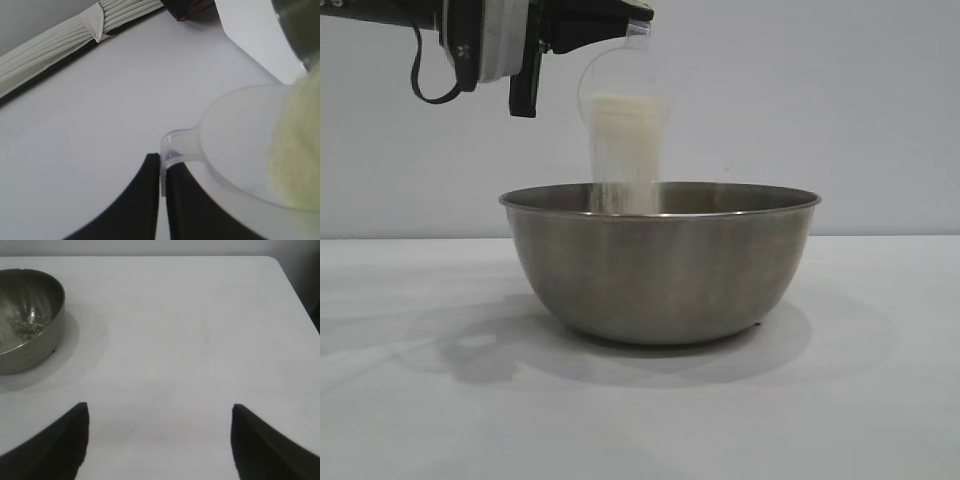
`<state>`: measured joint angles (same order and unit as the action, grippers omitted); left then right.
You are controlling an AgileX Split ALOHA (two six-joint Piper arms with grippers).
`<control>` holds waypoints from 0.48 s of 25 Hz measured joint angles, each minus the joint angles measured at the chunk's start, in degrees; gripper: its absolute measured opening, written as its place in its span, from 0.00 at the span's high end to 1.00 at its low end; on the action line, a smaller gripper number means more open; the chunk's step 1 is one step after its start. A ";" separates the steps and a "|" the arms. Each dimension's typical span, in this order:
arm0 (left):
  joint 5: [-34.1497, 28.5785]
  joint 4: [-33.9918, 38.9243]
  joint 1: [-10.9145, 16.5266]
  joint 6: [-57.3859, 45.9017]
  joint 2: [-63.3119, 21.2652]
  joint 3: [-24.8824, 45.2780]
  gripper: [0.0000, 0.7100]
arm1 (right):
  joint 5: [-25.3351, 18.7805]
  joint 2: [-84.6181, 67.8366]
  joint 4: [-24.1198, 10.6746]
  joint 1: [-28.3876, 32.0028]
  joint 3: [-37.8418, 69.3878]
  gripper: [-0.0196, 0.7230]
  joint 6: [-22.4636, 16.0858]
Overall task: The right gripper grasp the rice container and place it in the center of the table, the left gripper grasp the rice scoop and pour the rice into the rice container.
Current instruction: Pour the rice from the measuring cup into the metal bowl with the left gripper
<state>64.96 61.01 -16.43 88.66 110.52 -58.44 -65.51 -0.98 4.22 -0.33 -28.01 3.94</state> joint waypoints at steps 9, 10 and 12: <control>0.00 0.00 -0.14 11.79 0.00 0.00 1.00 | 0.00 0.00 0.00 0.00 0.00 0.30 0.00; 0.00 0.00 -0.17 13.24 0.00 0.00 1.00 | 0.00 0.00 0.00 0.00 0.00 0.30 0.00; 0.11 0.00 -0.27 15.30 0.00 0.00 1.00 | 0.00 0.00 0.00 0.00 0.00 0.30 0.00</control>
<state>65.07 61.01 -16.69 103.97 110.52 -58.44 -65.51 -0.98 4.22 -0.33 -28.01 3.94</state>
